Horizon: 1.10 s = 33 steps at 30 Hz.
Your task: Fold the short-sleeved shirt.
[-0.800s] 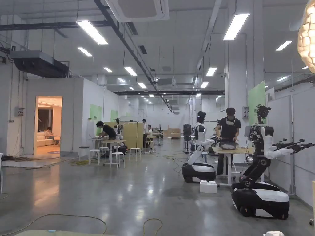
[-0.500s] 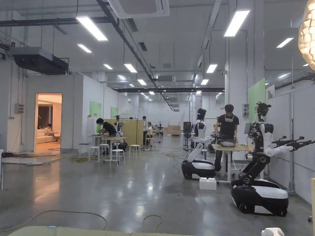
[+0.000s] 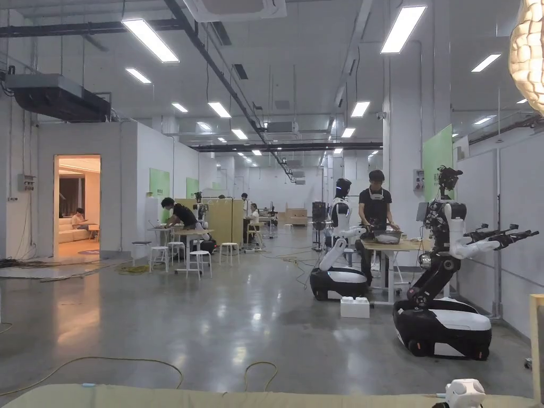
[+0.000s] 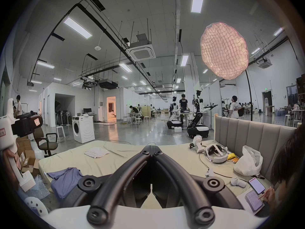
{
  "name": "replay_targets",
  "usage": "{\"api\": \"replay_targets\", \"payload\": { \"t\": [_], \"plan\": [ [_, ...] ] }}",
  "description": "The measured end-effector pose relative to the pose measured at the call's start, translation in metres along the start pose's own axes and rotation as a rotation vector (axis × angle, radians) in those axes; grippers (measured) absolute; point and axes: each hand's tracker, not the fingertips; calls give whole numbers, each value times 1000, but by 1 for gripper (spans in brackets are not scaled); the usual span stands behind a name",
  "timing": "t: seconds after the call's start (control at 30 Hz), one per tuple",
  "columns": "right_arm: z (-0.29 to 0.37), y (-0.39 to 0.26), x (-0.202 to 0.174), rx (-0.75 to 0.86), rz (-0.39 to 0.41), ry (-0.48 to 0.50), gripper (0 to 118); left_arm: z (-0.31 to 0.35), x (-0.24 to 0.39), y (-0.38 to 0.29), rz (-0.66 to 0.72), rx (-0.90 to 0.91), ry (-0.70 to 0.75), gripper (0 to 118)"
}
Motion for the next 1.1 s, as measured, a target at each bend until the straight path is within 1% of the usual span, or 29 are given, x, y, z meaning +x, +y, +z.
{"api": "replay_targets", "payload": {
  "t": [0.27,0.3,0.33,0.37,0.4,0.43,0.47,0.5,0.57,0.6,0.63,0.67,0.7,0.73,0.77,0.8,0.83,0.87,0.9,0.93,0.97,1.0,1.03,1.07,1.1],
  "plan": [
    [-2,0,-2,-3,19,-4,0,-1,-3,-2,-2,-3,9,5],
    [-2,0,-2,-2,34,-7,0,-2,-3,-1,-15,-5,7,5],
    [-3,0,-2,-1,64,-10,0,-4,-3,0,-54,-8,15,5],
    [-6,0,-4,-1,134,-27,0,-5,-1,4,-132,-12,29,5],
    [-9,-1,-7,-13,225,-50,0,-9,3,6,-228,-27,42,5],
    [-12,-3,-11,-32,344,-79,0,-11,8,9,-338,-42,60,5],
    [-16,-8,-16,-53,484,-102,0,-15,15,9,-476,-60,95,5],
    [-20,-15,-20,-75,636,-117,0,-20,24,8,-645,-81,119,5],
    [-28,-34,-23,-108,928,-121,0,-33,43,-2,-997,-147,85,5],
    [-31,-47,-24,-100,1097,-142,0,-38,52,-12,-1161,-169,58,5],
    [-31,-61,-23,-87,1253,-154,0,-40,59,-22,-1292,-187,33,5],
    [-31,-70,-24,-88,1381,-133,0,-43,72,-34,-1470,-184,-21,5],
    [-30,-79,-23,-93,1462,-101,0,-41,76,-44,-1536,-181,-45,5],
    [-27,-85,-21,-94,1518,-60,0,-37,77,-51,-1582,-168,-85,5],
    [-23,-91,-19,-99,1554,-14,0,-34,79,-55,-1596,-165,-123,5],
    [-22,-94,-21,-101,1594,23,0,-31,77,-55,-1516,-139,-162,5],
    [-19,-88,-27,-103,1635,42,0,-29,79,-51,-1493,-140,-153,5],
    [-19,-92,-28,-101,1668,44,0,-27,75,-46,-1431,-135,-154,5],
    [-18,-87,-31,-95,1640,12,0,-27,71,-36,-1342,-129,-132,5],
    [-20,-83,-31,-99,1603,-13,0,-28,62,-26,-1215,-146,-88,5],
    [-22,-68,-35,-108,1439,-36,0,-30,50,-15,-1038,-158,-82,5],
    [-21,-52,-35,-117,1233,-40,0,-34,33,-6,-828,-169,-81,5],
    [-21,-29,-27,-110,1013,-56,0,-36,17,-2,-622,-176,-80,5],
    [-21,-25,-28,-98,795,-87,0,-37,1,-5,-415,-177,-81,5],
    [-23,-19,-6,-99,561,-95,0,-38,-17,-12,-194,-174,-96,5]
  ]
}}
